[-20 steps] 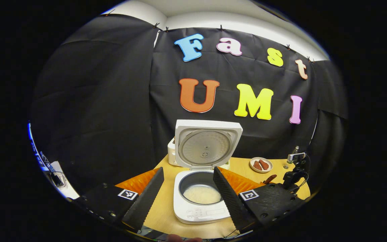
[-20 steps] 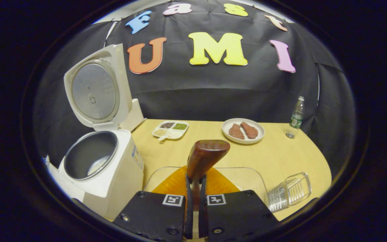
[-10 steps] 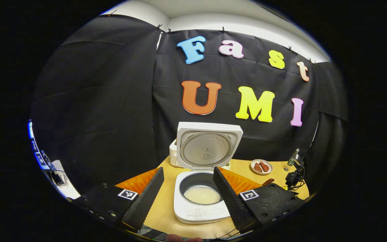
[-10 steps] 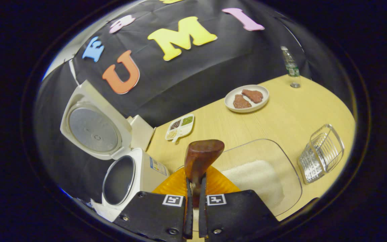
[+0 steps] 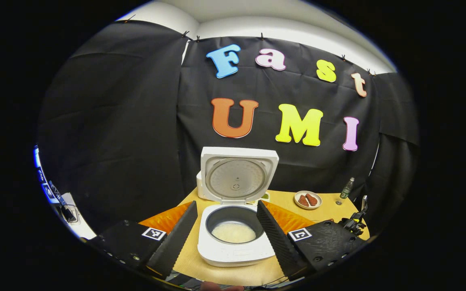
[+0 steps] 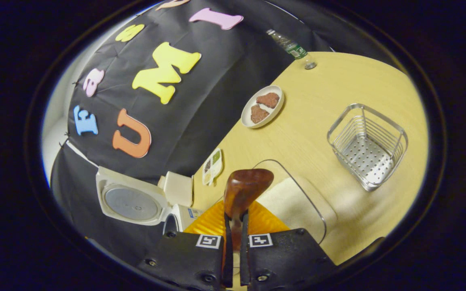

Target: Close the left gripper, press the button to open the rice cooker; take a wooden spoon from the chopstick holder with the right hand, scoop a spoonful of rice and pour it into the rice cooker, then put the wooden spoon back into the chopstick holder.

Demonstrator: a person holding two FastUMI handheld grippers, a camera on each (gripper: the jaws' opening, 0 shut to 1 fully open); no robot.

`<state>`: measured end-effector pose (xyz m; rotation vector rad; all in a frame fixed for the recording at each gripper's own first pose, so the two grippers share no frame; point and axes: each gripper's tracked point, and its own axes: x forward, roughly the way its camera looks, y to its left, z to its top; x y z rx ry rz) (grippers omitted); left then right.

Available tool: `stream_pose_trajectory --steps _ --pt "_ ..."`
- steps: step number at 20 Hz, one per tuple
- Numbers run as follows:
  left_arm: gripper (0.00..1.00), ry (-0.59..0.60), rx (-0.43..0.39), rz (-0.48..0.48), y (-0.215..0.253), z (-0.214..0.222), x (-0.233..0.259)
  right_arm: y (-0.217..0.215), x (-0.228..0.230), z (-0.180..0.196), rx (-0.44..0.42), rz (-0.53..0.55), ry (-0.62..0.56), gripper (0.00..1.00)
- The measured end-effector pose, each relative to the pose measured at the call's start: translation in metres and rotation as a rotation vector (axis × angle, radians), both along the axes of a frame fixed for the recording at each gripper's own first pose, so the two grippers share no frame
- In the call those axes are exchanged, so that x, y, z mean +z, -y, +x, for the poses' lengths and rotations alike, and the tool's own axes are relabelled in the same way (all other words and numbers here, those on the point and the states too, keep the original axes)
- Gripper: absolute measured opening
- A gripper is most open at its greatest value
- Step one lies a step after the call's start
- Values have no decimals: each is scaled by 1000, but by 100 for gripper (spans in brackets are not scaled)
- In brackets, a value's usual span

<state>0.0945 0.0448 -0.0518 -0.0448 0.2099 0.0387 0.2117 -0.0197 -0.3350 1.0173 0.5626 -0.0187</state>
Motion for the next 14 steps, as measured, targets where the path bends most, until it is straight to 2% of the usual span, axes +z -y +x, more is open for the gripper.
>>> stream_pose_trajectory --steps 7,10,14 --pt "94 28 -9 0 15 -12 6 22 67 -1 -29 59 111 12" --pt "95 51 -1 6 11 -18 11 9 110 7 -4 61 172 12" --pt "94 78 25 23 -2 -26 16 -29 161 20 55 53 243 11"
